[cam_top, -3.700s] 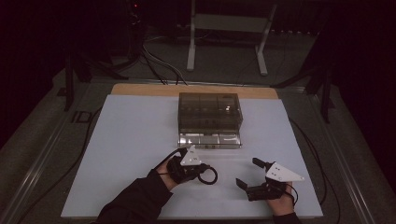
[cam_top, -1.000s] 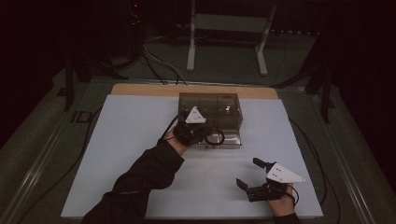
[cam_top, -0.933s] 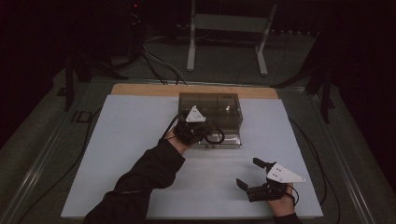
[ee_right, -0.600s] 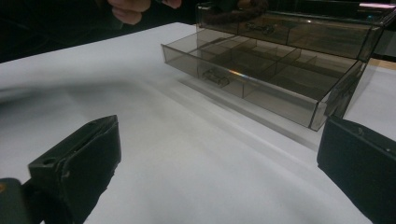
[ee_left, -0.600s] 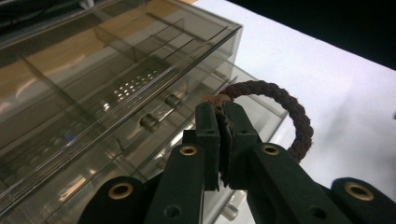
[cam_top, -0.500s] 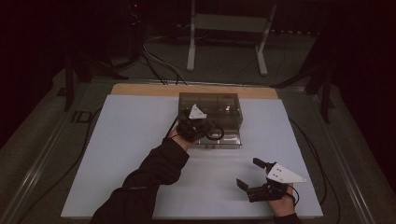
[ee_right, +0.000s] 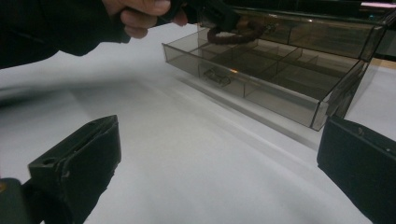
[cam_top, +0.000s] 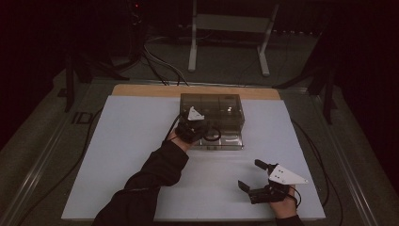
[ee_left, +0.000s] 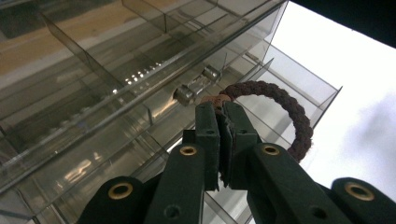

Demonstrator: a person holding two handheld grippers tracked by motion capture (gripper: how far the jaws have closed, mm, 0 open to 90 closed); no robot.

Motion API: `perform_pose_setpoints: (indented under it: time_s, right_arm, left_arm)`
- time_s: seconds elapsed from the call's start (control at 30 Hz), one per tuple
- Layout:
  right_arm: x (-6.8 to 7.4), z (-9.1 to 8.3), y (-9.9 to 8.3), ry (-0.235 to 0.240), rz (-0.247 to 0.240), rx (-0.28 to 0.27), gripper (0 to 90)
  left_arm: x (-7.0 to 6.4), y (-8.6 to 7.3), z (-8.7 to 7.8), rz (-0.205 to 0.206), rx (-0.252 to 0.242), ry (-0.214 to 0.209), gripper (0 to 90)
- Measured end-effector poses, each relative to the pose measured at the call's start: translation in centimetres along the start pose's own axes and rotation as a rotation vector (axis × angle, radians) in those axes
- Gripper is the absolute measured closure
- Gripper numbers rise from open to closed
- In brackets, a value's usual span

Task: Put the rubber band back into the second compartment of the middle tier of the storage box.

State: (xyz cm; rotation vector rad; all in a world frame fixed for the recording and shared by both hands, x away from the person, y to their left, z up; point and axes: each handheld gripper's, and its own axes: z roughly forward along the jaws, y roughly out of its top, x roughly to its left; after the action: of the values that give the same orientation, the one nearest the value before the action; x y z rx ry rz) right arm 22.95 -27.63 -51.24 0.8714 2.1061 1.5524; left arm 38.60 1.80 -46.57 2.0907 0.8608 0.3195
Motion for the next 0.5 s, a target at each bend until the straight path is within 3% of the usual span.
perform_pose_setpoints:
  time_s: [0.5]
  right_arm:
    - [0.0,0.0,0.0,0.003,0.005,0.005,0.0]
  left_arm:
    - [0.2,-0.8,1.3,0.005,0.02,0.026,87.3]
